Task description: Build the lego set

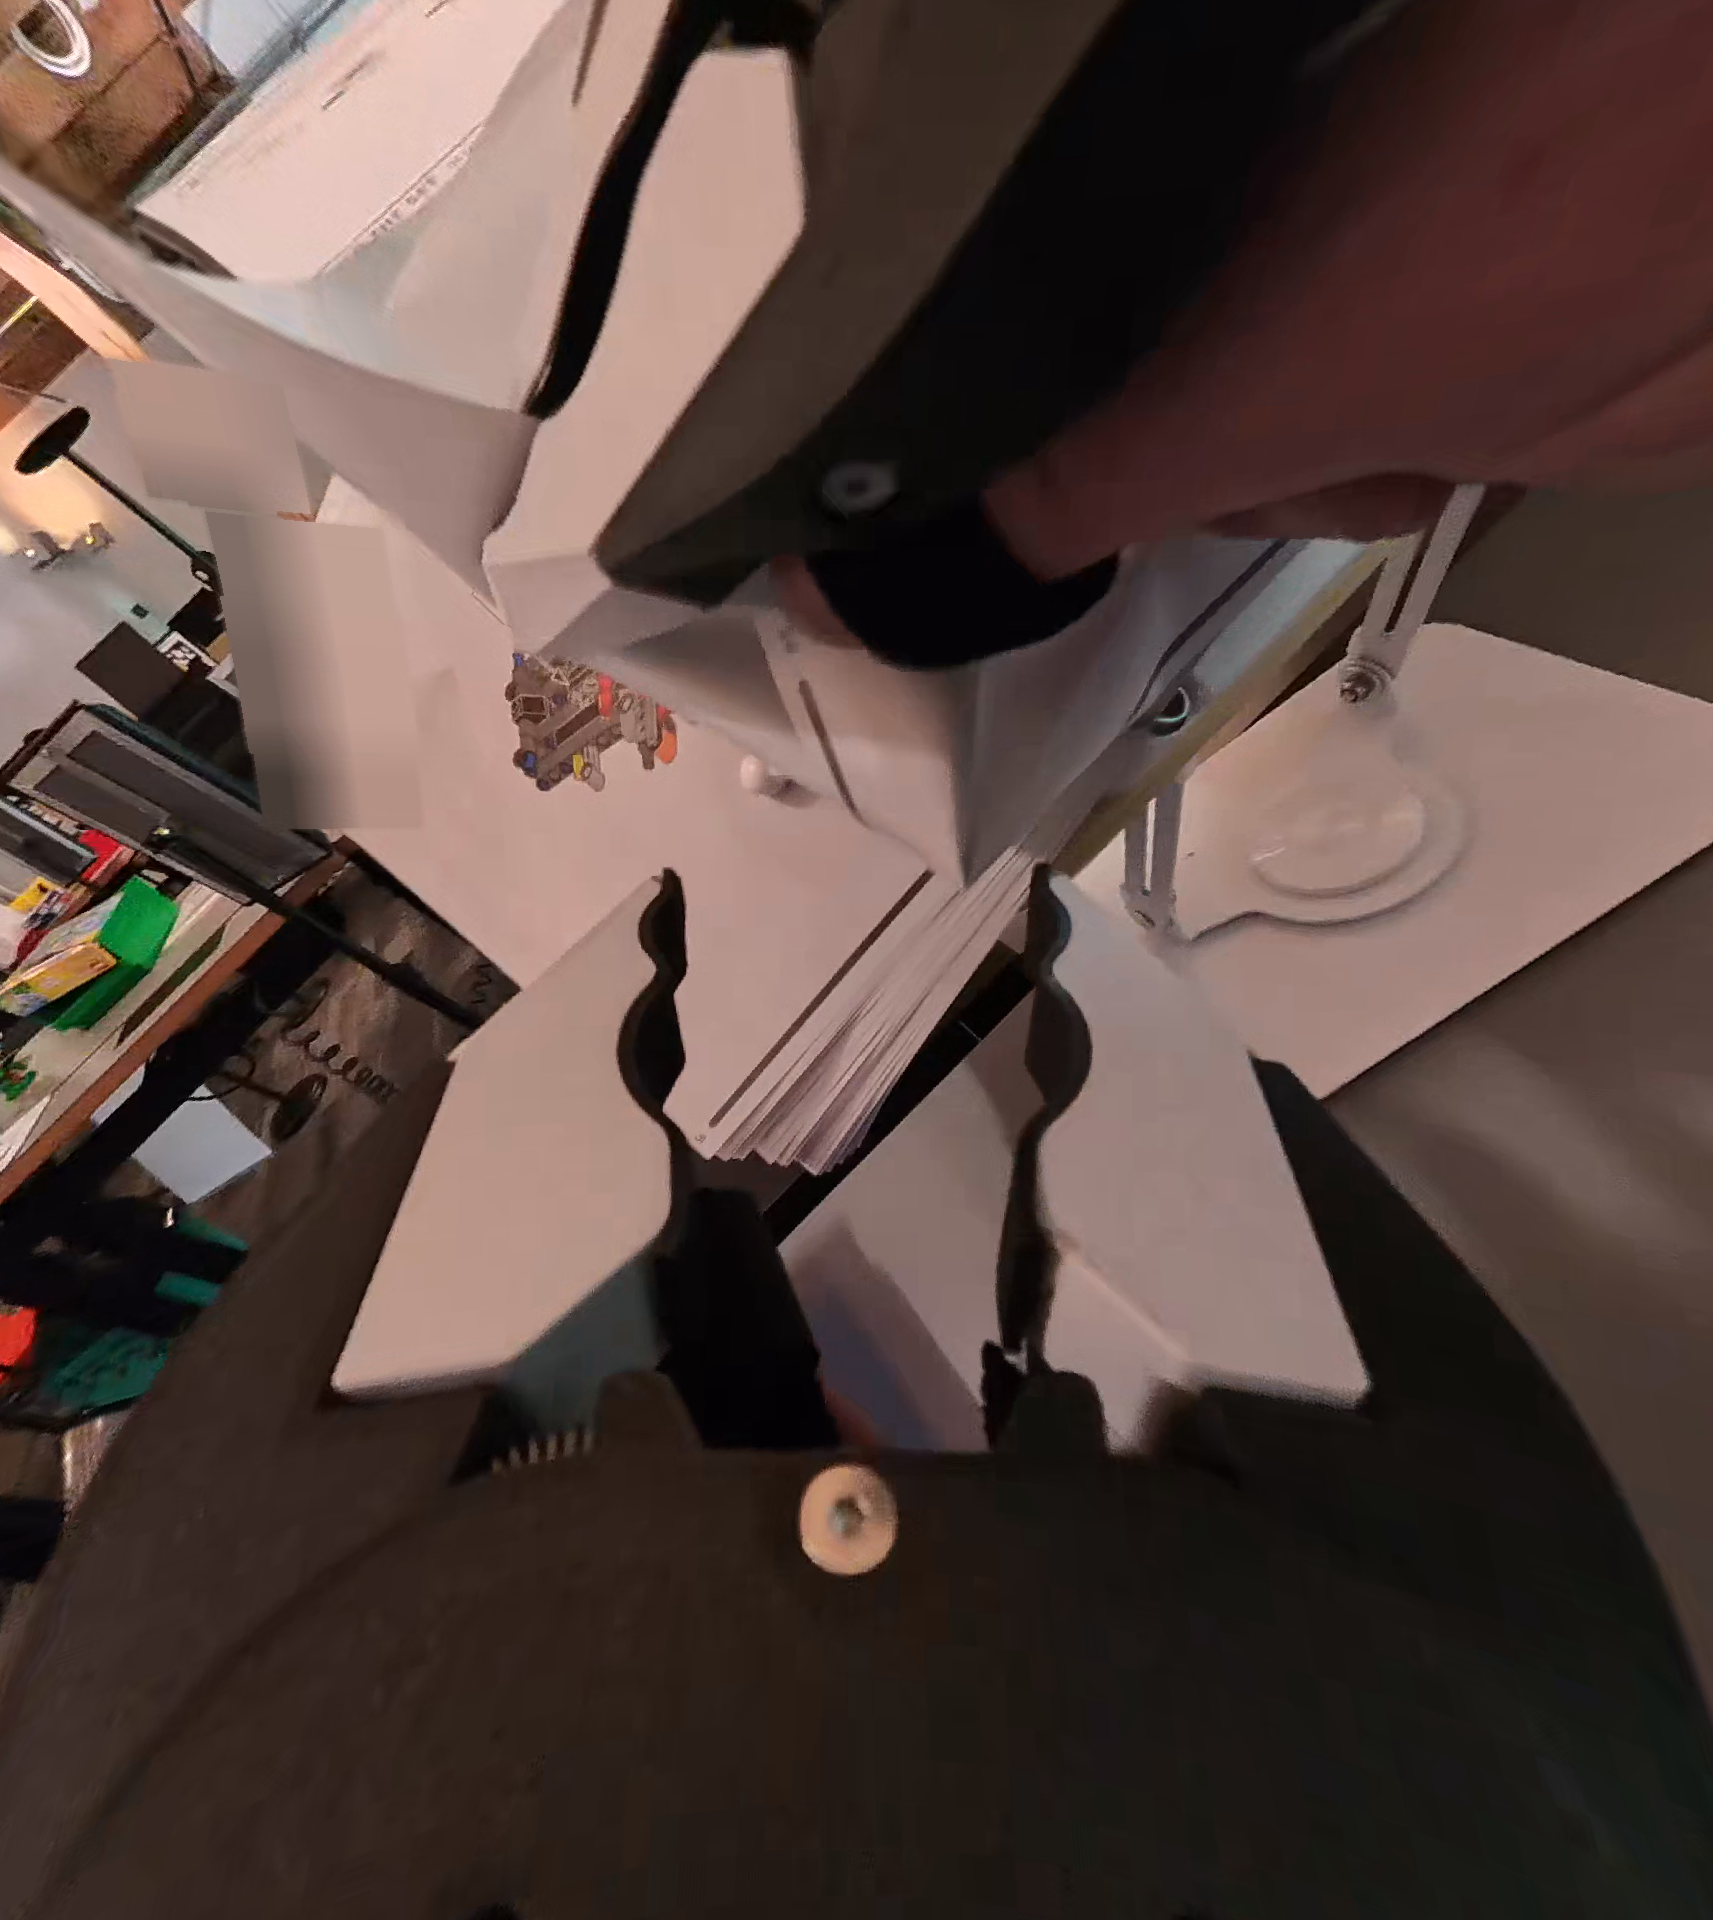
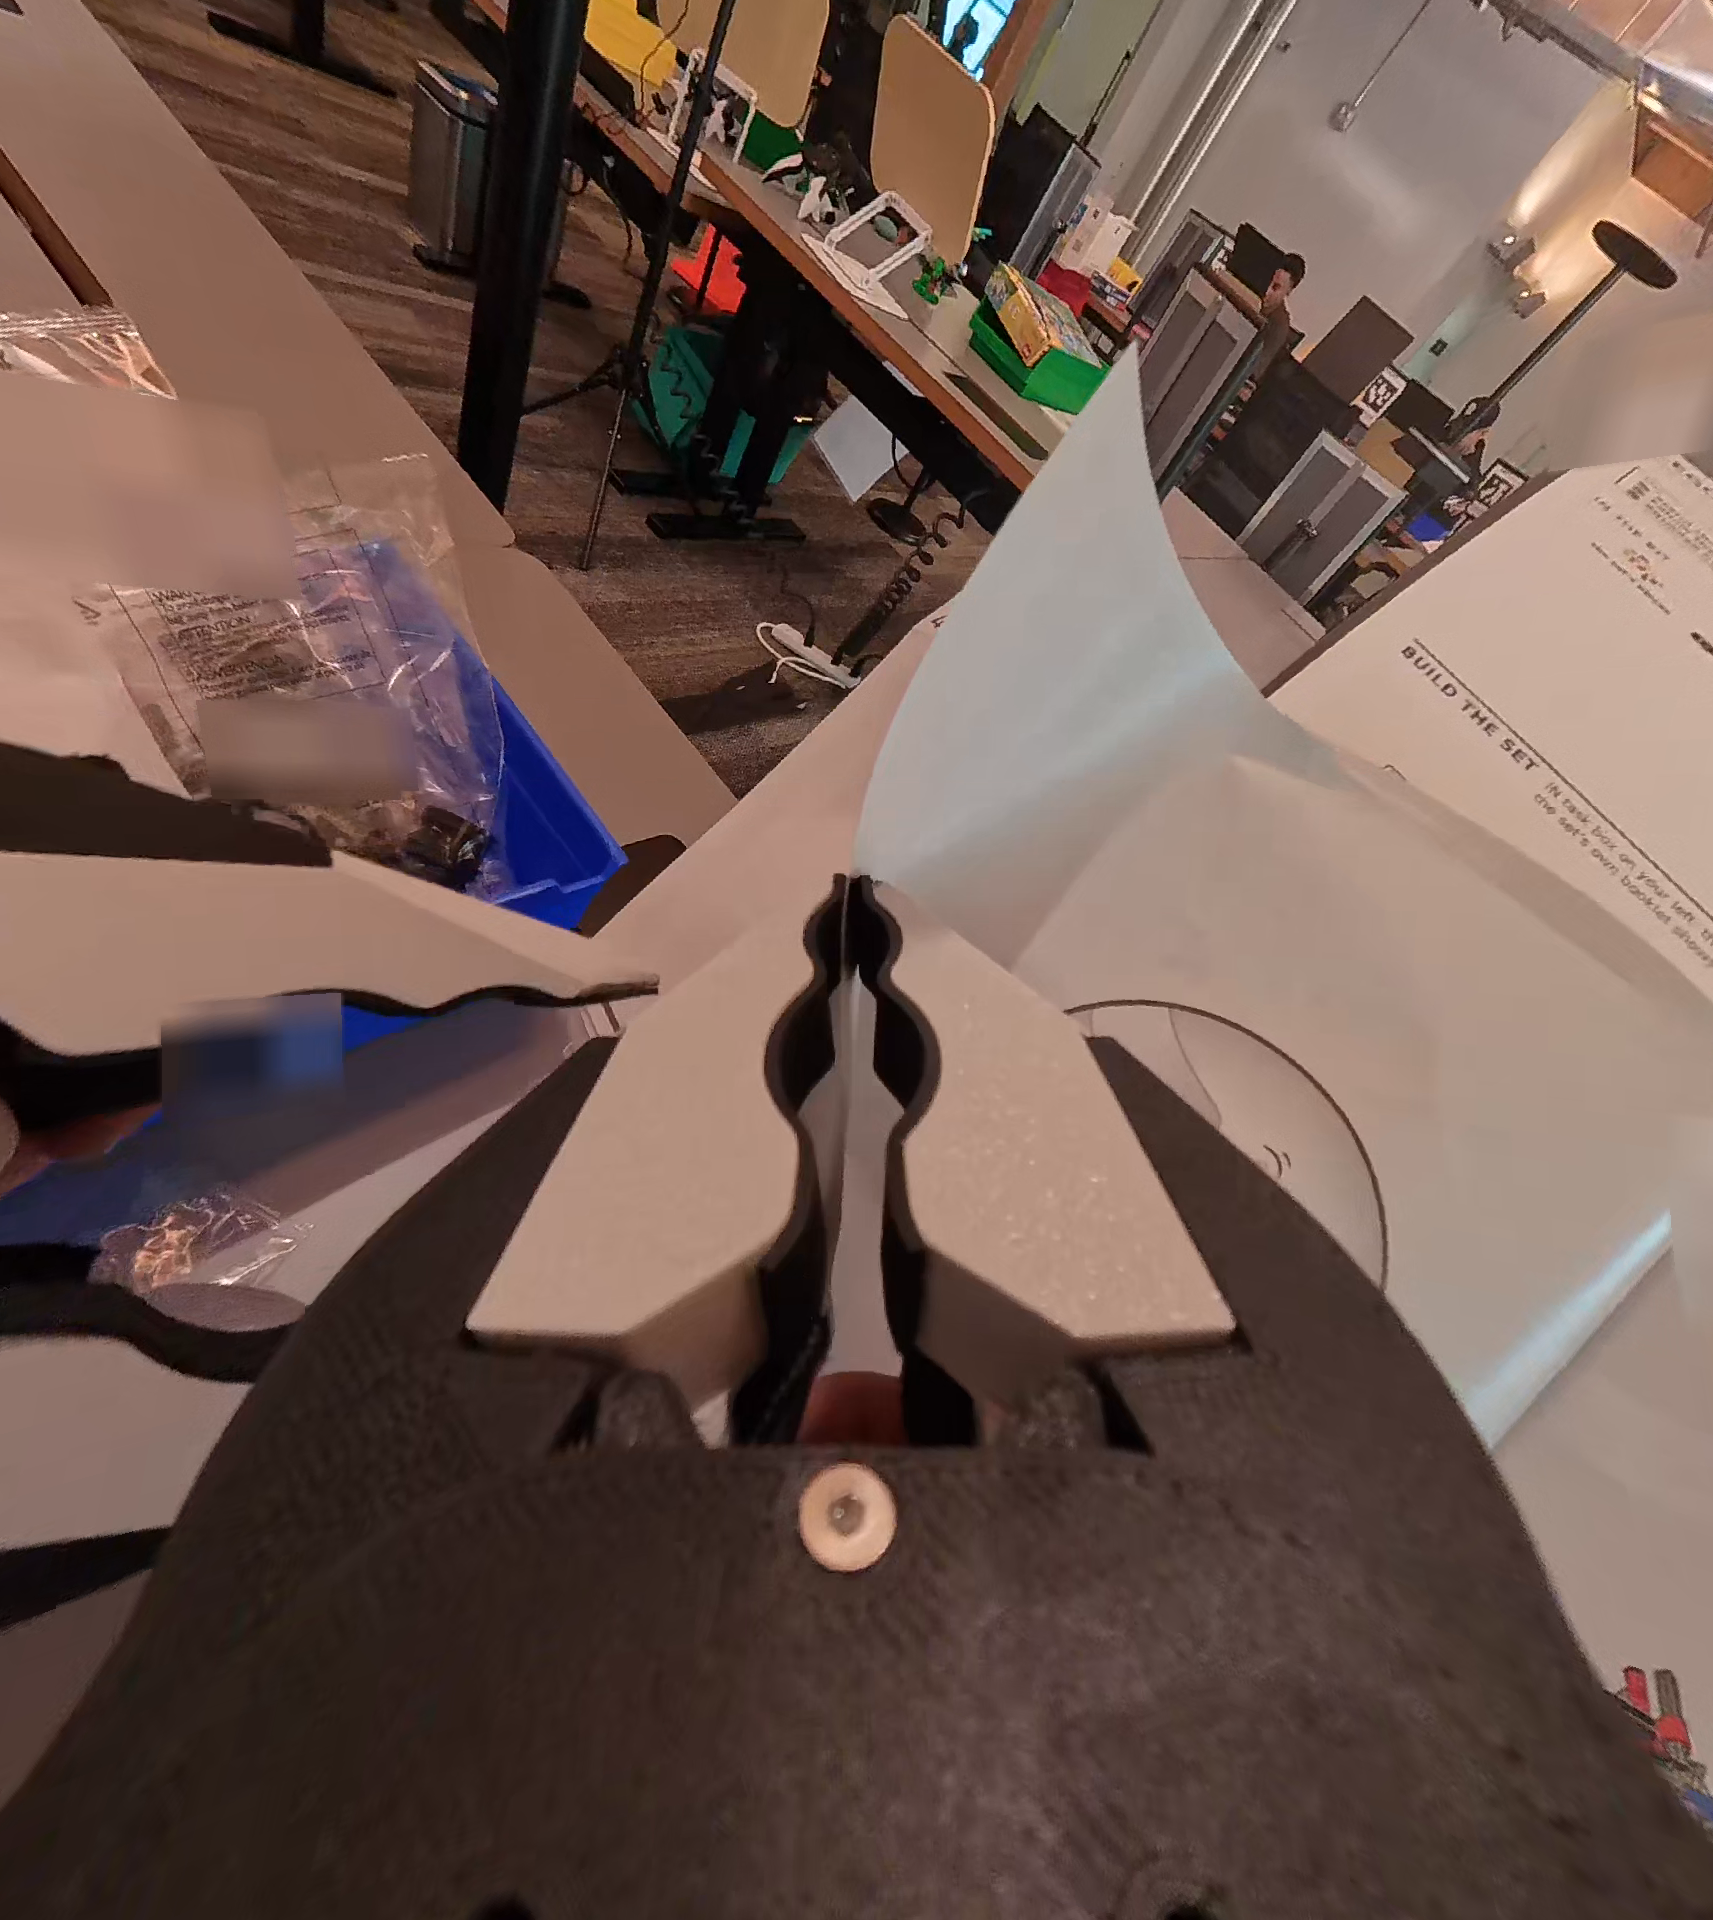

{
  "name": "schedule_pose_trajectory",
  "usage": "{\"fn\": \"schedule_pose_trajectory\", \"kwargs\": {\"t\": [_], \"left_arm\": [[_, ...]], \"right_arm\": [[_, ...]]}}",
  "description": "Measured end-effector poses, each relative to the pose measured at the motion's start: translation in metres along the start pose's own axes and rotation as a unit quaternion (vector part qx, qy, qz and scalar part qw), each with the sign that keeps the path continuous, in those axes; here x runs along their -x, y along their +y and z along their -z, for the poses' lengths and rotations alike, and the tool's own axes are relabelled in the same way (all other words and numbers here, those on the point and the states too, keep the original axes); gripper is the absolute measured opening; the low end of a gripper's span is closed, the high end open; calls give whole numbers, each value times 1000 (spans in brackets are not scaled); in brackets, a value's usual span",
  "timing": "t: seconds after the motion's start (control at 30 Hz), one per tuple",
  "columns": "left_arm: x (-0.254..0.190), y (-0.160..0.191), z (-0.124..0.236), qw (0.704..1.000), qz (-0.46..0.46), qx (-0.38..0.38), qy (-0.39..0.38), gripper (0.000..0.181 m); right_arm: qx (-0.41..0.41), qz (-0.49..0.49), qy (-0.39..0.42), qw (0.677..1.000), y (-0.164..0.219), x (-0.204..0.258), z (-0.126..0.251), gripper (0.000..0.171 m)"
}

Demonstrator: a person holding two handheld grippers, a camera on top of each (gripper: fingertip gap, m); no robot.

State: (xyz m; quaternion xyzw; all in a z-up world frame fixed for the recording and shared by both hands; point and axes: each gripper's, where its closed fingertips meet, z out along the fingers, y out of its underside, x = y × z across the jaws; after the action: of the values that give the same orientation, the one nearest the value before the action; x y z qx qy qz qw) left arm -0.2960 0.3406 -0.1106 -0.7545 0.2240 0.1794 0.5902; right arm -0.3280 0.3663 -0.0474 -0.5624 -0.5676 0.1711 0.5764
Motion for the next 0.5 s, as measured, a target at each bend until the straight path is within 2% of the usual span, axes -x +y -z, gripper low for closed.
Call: {"fn": "schedule_pose_trajectory", "kwargs": {"t": [0.13,0.5], "left_arm": [[-9,0,-4,1000,-13,12,1,63],[-8,-15,-3,999,28,-30,9,64]], "right_arm": [[3,-6,-1,1000,2,0,-3,0],[-7,-24,-38,999,-3,10,-7,0]]}}
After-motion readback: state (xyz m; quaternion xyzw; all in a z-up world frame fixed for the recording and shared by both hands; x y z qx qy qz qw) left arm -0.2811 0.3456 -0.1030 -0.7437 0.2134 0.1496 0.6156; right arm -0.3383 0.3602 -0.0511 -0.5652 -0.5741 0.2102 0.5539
